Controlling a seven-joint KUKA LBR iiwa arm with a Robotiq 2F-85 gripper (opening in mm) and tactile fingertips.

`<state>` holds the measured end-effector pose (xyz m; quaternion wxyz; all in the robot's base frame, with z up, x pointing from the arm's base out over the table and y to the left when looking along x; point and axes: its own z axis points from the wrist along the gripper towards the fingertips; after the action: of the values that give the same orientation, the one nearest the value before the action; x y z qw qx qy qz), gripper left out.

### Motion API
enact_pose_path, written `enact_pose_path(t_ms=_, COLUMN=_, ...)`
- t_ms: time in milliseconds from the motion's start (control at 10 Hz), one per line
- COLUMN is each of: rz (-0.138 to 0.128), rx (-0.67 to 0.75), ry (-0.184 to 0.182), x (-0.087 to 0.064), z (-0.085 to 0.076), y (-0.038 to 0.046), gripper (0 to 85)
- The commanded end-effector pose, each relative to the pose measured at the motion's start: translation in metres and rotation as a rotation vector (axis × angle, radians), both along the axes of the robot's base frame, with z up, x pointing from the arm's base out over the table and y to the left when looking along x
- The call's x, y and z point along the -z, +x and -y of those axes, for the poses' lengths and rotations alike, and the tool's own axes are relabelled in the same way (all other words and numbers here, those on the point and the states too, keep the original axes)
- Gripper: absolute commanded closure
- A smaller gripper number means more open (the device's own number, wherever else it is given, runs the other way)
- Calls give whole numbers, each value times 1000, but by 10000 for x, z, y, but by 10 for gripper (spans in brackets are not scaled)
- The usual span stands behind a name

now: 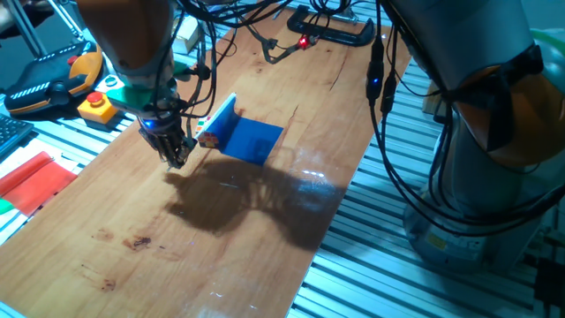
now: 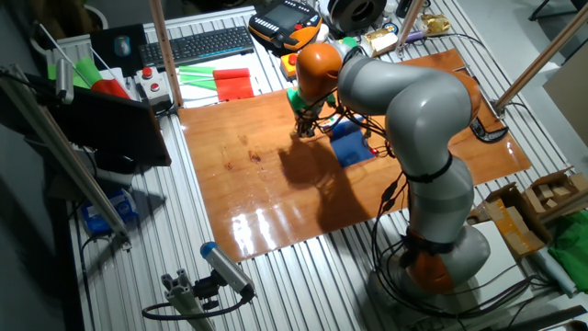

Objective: Wave the flag

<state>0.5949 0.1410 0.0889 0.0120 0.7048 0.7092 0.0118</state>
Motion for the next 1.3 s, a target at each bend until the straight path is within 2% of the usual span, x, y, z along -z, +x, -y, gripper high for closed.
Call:
enact_pose_path(t_ms=0, rz=-1, rx=9, ry=-3, x=-54, z=10, y=6, gripper=843)
enact_pose_path(t_ms=300, rz=-4, rx=64, ry=1, x=-306, z=100, y=-18, gripper=843)
enact_pose_path(t_ms=700, rz=-7, rx=190, ry=1, x=-392, z=190, y=-27, gripper=843)
enact_pose_path(t_ms=1100, rz=-25, rx=244, ry=-46, x=-571, z=268, y=-99, gripper=843)
enact_pose_path(t_ms=1200, rz=-29, rx=252, ry=-48, x=-607, z=283, y=-116, gripper=843)
